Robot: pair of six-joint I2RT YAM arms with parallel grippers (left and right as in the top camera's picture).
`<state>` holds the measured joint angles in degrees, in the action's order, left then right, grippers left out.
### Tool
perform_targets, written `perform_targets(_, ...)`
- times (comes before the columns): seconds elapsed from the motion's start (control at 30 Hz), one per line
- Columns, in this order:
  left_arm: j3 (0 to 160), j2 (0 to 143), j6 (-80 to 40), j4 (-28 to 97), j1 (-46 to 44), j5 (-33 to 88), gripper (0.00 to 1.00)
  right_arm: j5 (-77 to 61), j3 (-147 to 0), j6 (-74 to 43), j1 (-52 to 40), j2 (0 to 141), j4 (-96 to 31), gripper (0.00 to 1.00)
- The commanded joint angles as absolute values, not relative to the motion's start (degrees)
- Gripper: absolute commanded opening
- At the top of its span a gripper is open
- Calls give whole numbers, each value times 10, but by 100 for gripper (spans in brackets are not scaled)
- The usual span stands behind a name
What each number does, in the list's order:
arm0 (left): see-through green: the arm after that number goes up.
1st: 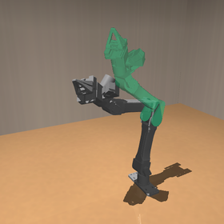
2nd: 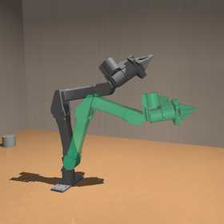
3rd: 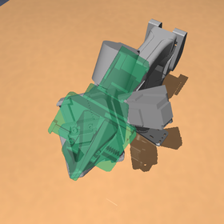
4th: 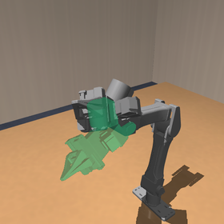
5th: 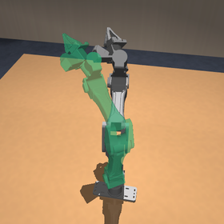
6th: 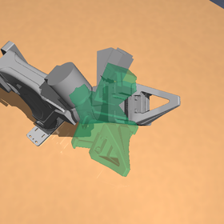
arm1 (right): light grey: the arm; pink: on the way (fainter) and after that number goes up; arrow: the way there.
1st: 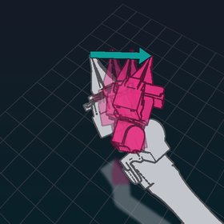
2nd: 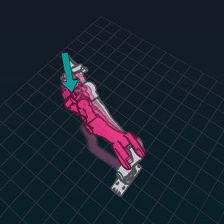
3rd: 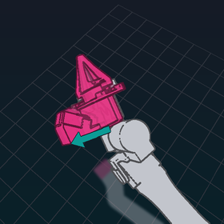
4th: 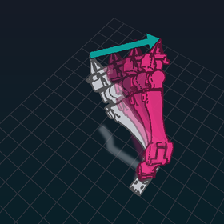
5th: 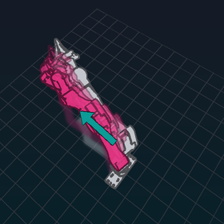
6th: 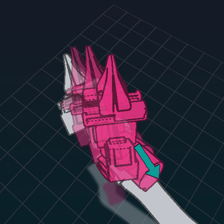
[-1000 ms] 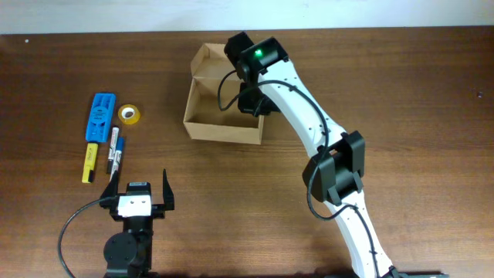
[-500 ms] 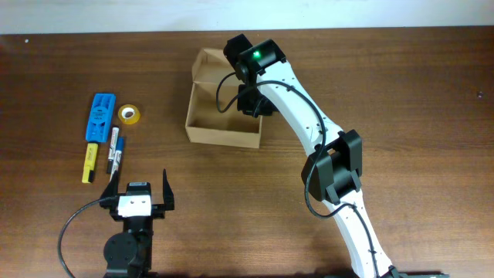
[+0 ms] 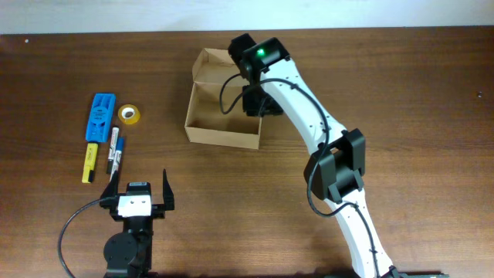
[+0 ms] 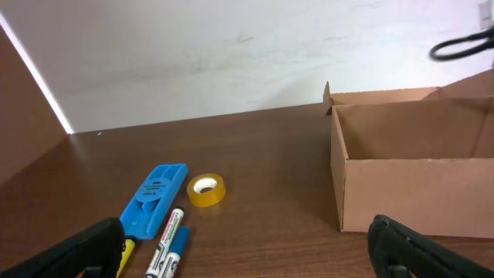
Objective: Pack container
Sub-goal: 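Release the box and retract right arm to the right side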
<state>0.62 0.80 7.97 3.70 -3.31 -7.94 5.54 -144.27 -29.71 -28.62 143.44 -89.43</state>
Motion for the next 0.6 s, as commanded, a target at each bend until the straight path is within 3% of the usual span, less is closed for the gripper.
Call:
perform_targets(0.0,5,4,88,39,-32,-78,100,83,-1483,-265,-245,1341,-907,48)
perform_targets(0.23,5,3,88,39,-32,-78,100,126,-1492,-226,-142,1216,-928,53)
perform_targets(0.57,5,4,88,39,-32,-78,100,114,-1491,-181,91,1122,-973,60)
